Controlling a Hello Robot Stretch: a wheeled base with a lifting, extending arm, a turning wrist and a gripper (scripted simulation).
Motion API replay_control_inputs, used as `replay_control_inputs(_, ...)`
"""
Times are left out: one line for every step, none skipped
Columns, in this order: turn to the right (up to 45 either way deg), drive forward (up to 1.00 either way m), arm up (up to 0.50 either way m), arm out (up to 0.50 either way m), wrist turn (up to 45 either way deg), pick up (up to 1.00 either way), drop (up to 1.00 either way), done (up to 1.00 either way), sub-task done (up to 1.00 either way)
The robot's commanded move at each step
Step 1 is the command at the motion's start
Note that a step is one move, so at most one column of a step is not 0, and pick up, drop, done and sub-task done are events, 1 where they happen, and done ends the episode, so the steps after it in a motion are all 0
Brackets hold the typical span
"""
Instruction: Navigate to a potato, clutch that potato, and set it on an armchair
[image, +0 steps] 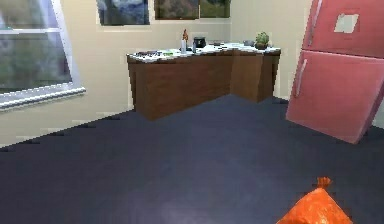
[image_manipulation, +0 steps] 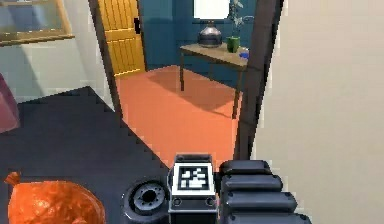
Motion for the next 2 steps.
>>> replay_control_inputs(0.0, 1.0, 0.0, 0.0, 0.0, 0.0, 0.0, 0.0, 0.0)
replay_control_inputs(-9.0, 0.0, 0.0, 0.0, 0.0, 0.0, 0.0, 0.0, 0.0)
